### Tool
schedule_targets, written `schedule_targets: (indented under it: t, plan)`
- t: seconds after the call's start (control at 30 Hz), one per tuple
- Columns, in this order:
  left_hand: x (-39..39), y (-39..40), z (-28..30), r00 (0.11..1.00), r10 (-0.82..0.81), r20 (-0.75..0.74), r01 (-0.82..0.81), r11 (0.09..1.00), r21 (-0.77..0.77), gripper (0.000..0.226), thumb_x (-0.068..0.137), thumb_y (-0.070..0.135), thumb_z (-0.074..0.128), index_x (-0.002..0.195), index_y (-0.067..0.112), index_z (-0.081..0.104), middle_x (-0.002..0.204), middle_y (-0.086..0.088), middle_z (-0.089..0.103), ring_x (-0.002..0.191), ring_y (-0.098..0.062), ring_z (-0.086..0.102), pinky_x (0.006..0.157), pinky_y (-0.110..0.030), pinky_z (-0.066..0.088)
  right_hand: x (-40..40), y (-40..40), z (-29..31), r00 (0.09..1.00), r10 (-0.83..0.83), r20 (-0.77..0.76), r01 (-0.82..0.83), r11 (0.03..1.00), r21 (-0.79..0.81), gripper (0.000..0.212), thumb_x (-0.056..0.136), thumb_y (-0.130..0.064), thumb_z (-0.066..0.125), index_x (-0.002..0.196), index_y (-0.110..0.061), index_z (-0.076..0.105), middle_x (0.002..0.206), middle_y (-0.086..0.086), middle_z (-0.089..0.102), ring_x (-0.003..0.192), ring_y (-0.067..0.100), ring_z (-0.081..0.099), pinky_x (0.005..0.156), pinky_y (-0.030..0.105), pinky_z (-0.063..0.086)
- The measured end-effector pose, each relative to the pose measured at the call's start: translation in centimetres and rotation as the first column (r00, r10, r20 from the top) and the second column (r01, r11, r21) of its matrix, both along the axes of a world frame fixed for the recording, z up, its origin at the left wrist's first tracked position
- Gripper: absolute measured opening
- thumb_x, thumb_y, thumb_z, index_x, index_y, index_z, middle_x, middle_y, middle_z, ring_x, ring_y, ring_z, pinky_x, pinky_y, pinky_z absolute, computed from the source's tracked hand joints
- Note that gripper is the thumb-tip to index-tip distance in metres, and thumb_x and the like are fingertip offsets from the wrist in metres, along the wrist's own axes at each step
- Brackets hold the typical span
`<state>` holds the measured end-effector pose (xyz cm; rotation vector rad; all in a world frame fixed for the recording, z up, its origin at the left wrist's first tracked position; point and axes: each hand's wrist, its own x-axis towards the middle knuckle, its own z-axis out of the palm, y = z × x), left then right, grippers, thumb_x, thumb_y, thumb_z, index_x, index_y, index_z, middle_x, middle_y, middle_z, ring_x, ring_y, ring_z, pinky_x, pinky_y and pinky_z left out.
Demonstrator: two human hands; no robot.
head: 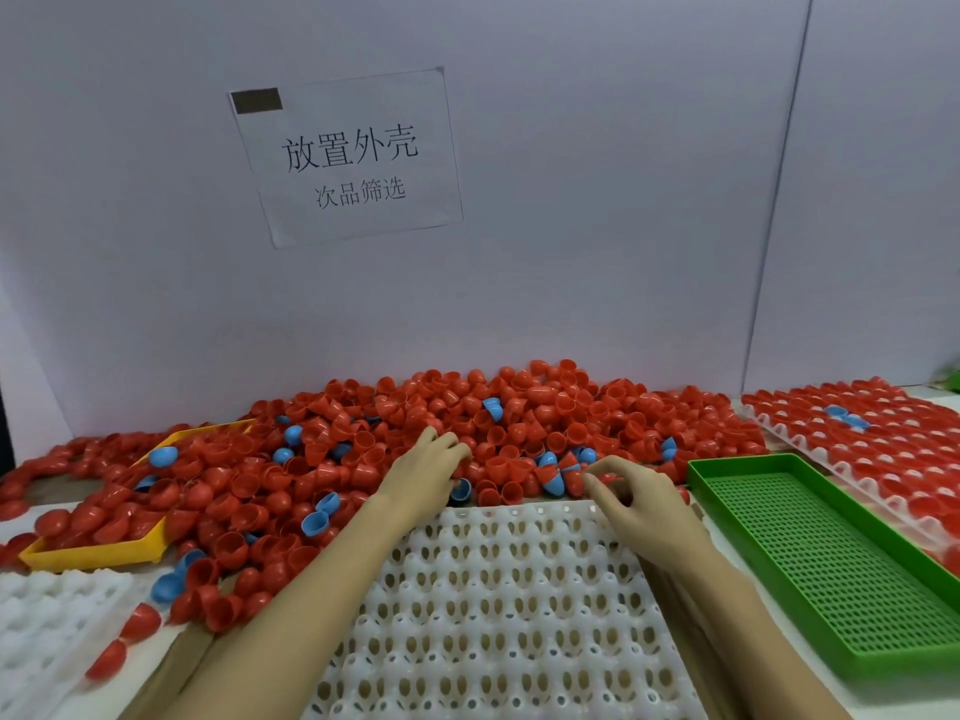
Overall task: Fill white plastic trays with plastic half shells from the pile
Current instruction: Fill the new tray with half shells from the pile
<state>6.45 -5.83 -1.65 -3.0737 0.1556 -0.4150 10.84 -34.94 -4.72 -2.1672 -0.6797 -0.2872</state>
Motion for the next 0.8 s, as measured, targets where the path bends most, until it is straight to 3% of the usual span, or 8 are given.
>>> schedule_targets:
  t: [0.13, 0.27, 0.37, 0.43, 0.5, 0.63, 0.7, 0.8]
  plan:
    - [0.3, 0.8, 0.0, 0.995, 0.060, 0.081, -0.052, 0.993, -0.104, 0.030, 0.095, 0.023, 0.071, 0.124, 0.020, 0.065, 0.112, 0.004, 0.045, 0.105, -0.014, 0.046, 0.078, -0.026, 0.048, -0.3, 0.3, 0.1, 1.000, 0.024, -0.015, -0.024, 0.998, -0.065, 0.005, 0.102, -0.039, 0.062, 0.103, -0.041, 0.066, 0.066, -0.002, 0.065, 0.055, 0.007, 0.055, 0.053, 0.023, 0.043]
    - [-0.7, 1.2, 0.9, 0.982, 0.112, 0.151, -0.048, 0.925, -0.376, 0.033, 0.087, 0.034, 0.081, 0.112, 0.015, 0.072, 0.107, 0.002, 0.049, 0.096, -0.012, 0.053, 0.084, -0.027, 0.051, -0.4, 0.3, 0.5, 0.997, -0.074, -0.017, 0.076, 0.990, 0.120, 0.012, 0.105, -0.023, 0.061, 0.104, -0.030, 0.070, 0.073, -0.004, 0.070, 0.060, 0.012, 0.061, 0.054, 0.024, 0.046]
    - [-2.8, 0.2, 2.2, 0.954, 0.197, 0.225, 0.027, 0.691, -0.722, 0.030, 0.081, 0.030, 0.086, 0.108, 0.022, 0.078, 0.113, 0.003, 0.061, 0.101, -0.011, 0.061, 0.087, -0.022, 0.052, -1.0, 0.8, 1.7, 0.994, -0.094, -0.059, 0.105, 0.966, 0.235, 0.014, 0.105, -0.016, 0.061, 0.107, -0.024, 0.072, 0.077, -0.003, 0.071, 0.064, 0.022, 0.064, 0.059, 0.034, 0.053]
    - [-5.2, -0.7, 2.6, 0.984, 0.106, 0.146, 0.088, 0.429, -0.899, 0.031, 0.078, 0.035, 0.087, 0.107, 0.036, 0.078, 0.113, 0.014, 0.071, 0.102, -0.001, 0.067, 0.080, -0.012, 0.054, -1.9, 1.3, 3.0, 0.991, 0.037, -0.130, 0.008, 0.942, 0.335, 0.015, 0.104, -0.017, 0.063, 0.110, -0.028, 0.072, 0.077, -0.005, 0.071, 0.062, 0.019, 0.064, 0.057, 0.029, 0.054]
    - [-7.7, -1.9, 2.3, 0.994, -0.031, 0.105, 0.110, 0.287, -0.952, 0.032, 0.079, 0.042, 0.083, 0.110, 0.045, 0.076, 0.115, 0.023, 0.072, 0.105, 0.009, 0.066, 0.078, -0.005, 0.051, -3.3, 1.9, 4.4, 0.954, 0.242, -0.180, -0.161, 0.913, 0.374, 0.021, 0.102, -0.020, 0.067, 0.119, -0.032, 0.071, 0.083, -0.004, 0.074, 0.067, 0.014, 0.068, 0.062, 0.026, 0.057]
    - [-10.5, -3.7, 1.5, 0.974, -0.197, 0.111, 0.114, 0.007, -0.993, 0.027, 0.092, 0.040, 0.075, 0.118, 0.031, 0.075, 0.122, 0.001, 0.075, 0.113, -0.019, 0.072, 0.095, -0.025, 0.055, -5.9, 3.0, 6.1, 0.847, 0.496, -0.191, -0.452, 0.861, 0.231, 0.044, 0.095, -0.026, 0.078, 0.134, -0.043, 0.065, 0.121, -0.014, 0.070, 0.108, 0.010, 0.073, 0.087, 0.027, 0.062]
    - [-11.2, -4.0, 1.6, 0.972, -0.214, 0.099, 0.092, -0.042, -0.995, 0.024, 0.096, 0.036, 0.070, 0.118, 0.028, 0.075, 0.118, -0.006, 0.076, 0.109, -0.026, 0.074, 0.094, -0.025, 0.057, -6.8, 3.7, 6.3, 0.854, 0.492, -0.171, -0.454, 0.863, 0.220, 0.045, 0.091, -0.028, 0.082, 0.132, -0.040, 0.067, 0.121, -0.014, 0.070, 0.111, 0.010, 0.072, 0.090, 0.028, 0.061]
    - [-11.9, -4.1, 1.2, 0.977, -0.179, 0.119, 0.111, -0.055, -0.992, 0.023, 0.098, 0.032, 0.067, 0.116, 0.023, 0.075, 0.110, -0.012, 0.077, 0.099, -0.032, 0.076, 0.087, -0.030, 0.061, -7.3, 4.3, 6.3, 0.863, 0.473, -0.176, -0.423, 0.869, 0.258, 0.030, 0.091, -0.024, 0.082, 0.118, -0.024, 0.071, 0.107, -0.001, 0.076, 0.100, 0.016, 0.075, 0.082, 0.036, 0.064]
